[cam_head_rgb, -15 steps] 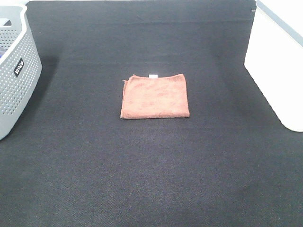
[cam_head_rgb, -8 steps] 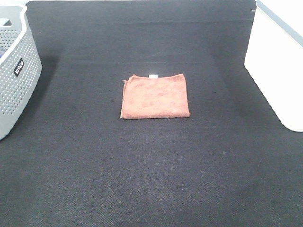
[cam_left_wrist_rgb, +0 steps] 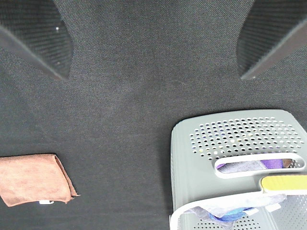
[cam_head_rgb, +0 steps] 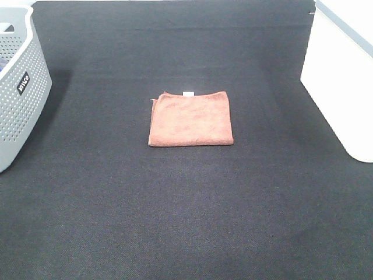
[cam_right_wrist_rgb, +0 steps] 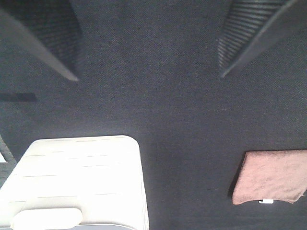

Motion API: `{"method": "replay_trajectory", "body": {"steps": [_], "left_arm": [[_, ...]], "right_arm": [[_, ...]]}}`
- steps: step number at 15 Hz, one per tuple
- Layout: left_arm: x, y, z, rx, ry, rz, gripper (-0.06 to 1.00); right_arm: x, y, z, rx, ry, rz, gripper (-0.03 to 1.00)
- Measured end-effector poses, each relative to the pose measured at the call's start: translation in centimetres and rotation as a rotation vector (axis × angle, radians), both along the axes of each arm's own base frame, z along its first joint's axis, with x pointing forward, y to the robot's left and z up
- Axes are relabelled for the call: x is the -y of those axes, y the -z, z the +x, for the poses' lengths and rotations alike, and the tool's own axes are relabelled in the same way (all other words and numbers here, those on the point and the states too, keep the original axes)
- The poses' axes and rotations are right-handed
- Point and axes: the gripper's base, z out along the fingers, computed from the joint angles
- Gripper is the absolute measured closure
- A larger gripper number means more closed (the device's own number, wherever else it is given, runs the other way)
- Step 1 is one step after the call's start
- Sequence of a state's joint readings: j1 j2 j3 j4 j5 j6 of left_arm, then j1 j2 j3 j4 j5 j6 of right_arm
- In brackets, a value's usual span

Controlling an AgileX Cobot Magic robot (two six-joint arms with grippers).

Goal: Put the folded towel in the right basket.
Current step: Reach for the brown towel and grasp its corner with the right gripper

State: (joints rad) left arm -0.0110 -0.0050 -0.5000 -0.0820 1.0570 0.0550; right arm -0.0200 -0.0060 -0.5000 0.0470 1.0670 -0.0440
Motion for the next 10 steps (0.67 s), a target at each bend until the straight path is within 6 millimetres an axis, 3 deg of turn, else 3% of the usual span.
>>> {"method": "replay_trajectory", "body": {"steps": [10], "left_arm": [[0.0,0.0,0.0,0.0,0.0,0.0,0.07]], "right_arm": [[0.0,0.0,0.0,0.0,0.0,0.0,0.24]]}}
